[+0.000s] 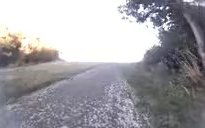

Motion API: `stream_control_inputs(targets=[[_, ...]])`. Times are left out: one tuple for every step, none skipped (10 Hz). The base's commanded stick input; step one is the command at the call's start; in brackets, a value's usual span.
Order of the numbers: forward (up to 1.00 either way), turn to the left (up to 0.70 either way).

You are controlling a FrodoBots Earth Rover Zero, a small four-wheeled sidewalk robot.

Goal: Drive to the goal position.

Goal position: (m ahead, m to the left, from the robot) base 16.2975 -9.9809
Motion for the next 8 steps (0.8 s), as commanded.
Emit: stream_control_inputs(targets=[[1.0, 0.0], [1.0, 0.0], [1.0, 0.0], [1.0, 0.0], [1.0, 0.0], [1.0, 0.0], [1.0, 0.0], [1.0, 0.0]])
